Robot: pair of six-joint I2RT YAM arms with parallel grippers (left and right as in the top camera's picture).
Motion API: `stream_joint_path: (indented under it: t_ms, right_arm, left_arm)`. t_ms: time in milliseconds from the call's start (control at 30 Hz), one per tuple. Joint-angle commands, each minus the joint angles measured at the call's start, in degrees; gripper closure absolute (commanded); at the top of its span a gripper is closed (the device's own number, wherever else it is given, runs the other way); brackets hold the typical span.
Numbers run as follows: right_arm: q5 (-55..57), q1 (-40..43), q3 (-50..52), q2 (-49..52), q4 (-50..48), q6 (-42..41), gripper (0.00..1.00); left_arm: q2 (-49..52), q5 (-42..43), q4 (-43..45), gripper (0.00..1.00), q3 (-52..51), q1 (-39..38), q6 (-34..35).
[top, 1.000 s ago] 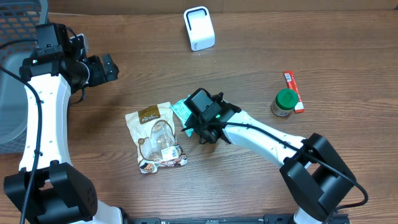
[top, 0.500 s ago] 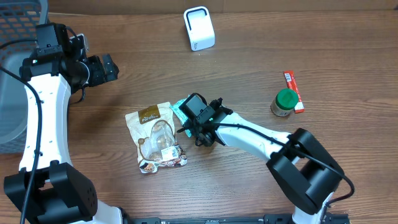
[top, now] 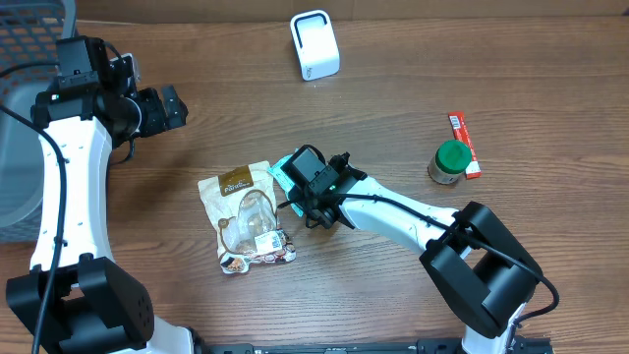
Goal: Scan the item barcode
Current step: 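Lower the right gripper onto the green wipes pack and grasp its edge, then lift the wipes pack with the right gripper and carry it up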
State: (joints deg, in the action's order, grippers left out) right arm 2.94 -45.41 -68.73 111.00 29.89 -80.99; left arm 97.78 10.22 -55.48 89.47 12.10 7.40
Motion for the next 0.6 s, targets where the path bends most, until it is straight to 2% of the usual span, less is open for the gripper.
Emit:
stream_joint_path:
  t_ms: [0, 267, 567]
  right_arm:
    - [-0.48, 0.15, 0.96, 1.57, 1.75, 0.48, 0.96]
    - [-0.83, 0.15, 0.83, 1.4, 3.21, 0.7, 0.96]
    - [-1.22, 0.15, -1.51, -7.58, 2.99, 13.81, 0.96]
  left_arm:
    - [0.0, -0.35, 0.04, 0.0, 0.15, -0.11, 0.52]
    - [0.0, -0.35, 0.04, 0.0, 0.15, -0.11, 0.52]
    - [0.0, -0.35, 0.04, 0.0, 0.15, -0.11, 0.52]
